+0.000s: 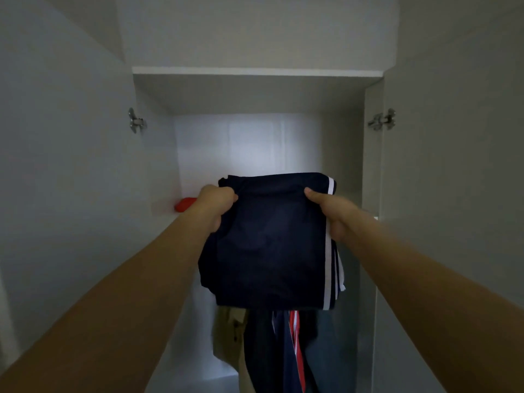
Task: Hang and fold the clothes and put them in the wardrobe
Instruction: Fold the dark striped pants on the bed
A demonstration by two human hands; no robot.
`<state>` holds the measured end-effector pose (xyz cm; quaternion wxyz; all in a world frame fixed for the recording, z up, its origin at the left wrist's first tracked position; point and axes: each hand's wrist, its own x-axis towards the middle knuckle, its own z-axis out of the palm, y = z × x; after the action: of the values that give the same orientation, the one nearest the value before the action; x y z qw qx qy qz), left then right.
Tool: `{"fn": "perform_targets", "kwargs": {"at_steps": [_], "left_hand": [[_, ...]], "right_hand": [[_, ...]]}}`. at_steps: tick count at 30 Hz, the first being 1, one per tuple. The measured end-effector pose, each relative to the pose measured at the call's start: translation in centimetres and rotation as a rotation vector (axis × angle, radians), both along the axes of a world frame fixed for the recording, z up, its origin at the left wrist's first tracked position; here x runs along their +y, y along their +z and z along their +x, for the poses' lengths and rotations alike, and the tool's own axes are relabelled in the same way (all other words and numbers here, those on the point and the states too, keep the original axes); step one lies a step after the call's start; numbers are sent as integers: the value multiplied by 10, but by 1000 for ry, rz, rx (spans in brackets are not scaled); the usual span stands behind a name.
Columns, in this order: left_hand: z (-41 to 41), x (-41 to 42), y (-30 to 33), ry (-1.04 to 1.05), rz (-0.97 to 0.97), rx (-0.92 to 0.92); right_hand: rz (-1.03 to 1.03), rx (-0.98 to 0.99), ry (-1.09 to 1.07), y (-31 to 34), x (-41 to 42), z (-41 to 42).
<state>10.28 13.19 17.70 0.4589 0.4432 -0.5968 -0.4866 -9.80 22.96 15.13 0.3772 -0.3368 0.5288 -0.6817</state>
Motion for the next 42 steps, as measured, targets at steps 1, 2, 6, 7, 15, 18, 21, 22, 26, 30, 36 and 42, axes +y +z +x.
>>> {"fn": "perform_targets", "kwargs": {"at_steps": [1,2,6,7,15,18,21,22,26,30,36,42], "left_hand": [[-13,-26,0,-3,4,0],[-25,-53,-1,-9,7,-1],[-82,-151,3,-67,74,13],[-96,-174,3,-78,98,21],[-203,-297,-24,-69,177,160],[-217,-321,-48,7,135,172],[-211,-331,-64,-130,185,-46],[-206,-335,-66,-220,183,-249],[-191,-350,-83,-173,-293,-1340],[-211,-370,-89,-31,-796,-1586],[-250,-409,-107,-300,-651,-1409],[-271,-448,-106,-201,-542,-1413]], "right_hand": [[-2,12,-2,1,-25,-12],[2,23,-6,2,-49,-25],[84,89,-59,18,-140,-85],[110,112,-76,21,-163,-101],[198,475,-222,18,-339,-226],[299,725,-174,0,-406,-254],[333,1060,21,-15,-478,-261],[318,1157,89,-20,-501,-258],[149,1361,304,-33,-561,-233],[150,1570,279,-37,-567,-235],[653,1747,130,-46,-521,-266],[616,1605,312,-74,-535,-275]]}}
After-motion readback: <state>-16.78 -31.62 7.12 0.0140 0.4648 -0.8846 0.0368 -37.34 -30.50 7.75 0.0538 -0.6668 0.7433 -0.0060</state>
